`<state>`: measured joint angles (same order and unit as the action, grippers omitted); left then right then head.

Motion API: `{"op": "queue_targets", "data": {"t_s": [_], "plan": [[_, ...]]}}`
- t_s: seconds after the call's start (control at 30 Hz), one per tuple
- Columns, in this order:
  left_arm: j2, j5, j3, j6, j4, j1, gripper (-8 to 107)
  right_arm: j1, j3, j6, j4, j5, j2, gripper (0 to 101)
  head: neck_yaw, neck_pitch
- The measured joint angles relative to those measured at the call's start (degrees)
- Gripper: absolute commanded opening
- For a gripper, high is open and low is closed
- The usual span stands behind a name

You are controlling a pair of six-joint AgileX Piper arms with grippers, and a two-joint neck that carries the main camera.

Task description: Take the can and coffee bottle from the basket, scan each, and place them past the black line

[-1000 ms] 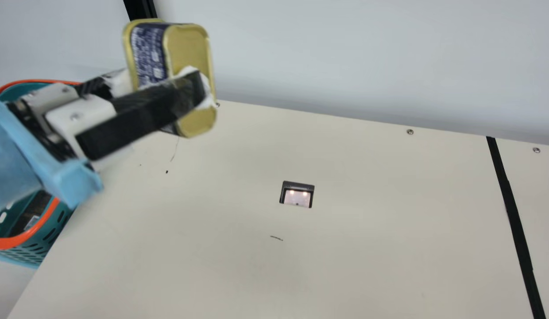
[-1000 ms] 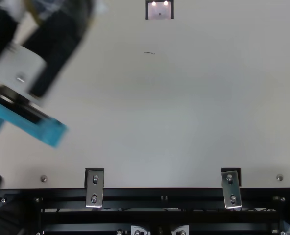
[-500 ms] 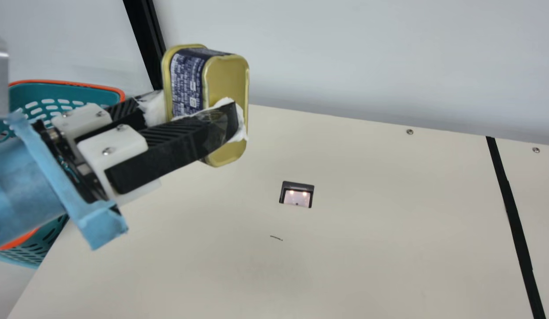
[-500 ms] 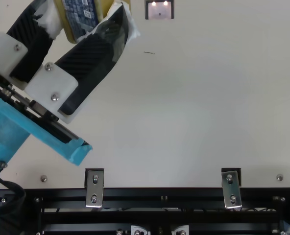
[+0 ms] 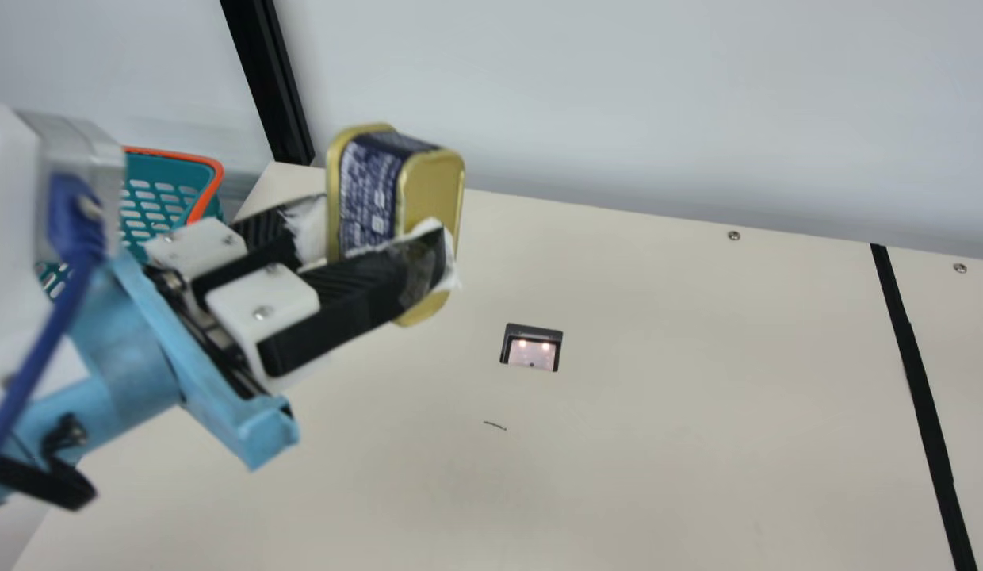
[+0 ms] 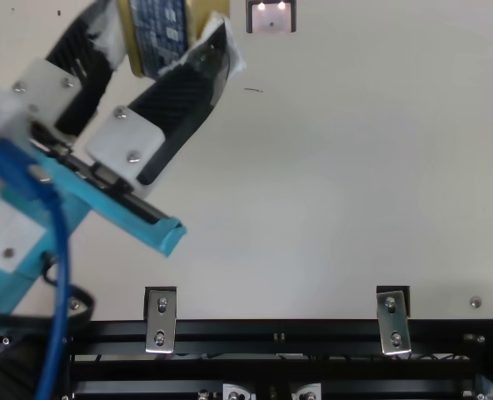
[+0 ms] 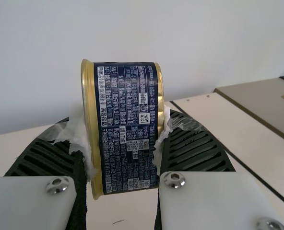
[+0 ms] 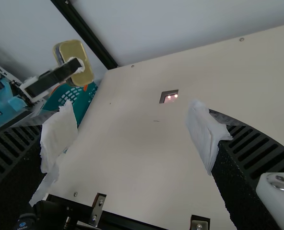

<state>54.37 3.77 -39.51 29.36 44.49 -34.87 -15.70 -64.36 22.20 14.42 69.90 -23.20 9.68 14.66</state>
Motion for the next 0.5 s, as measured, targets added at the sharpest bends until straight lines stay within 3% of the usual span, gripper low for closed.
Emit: {"op": "queue_targets", "data": {"t_s": [0.27,0.5], "plan": [[2.43,-12.76,9.14,-5.07,-5.68,-8.11,10,0.0,0.0,0.0,0.0,0.0,0.0,101,0.0,0.0],[9.0,-25.41,16.03,-16.84,-16.36,-11.83,10,0.0,0.0,0.0,0.0,0.0,0.0,101,0.0,0.0]]}}
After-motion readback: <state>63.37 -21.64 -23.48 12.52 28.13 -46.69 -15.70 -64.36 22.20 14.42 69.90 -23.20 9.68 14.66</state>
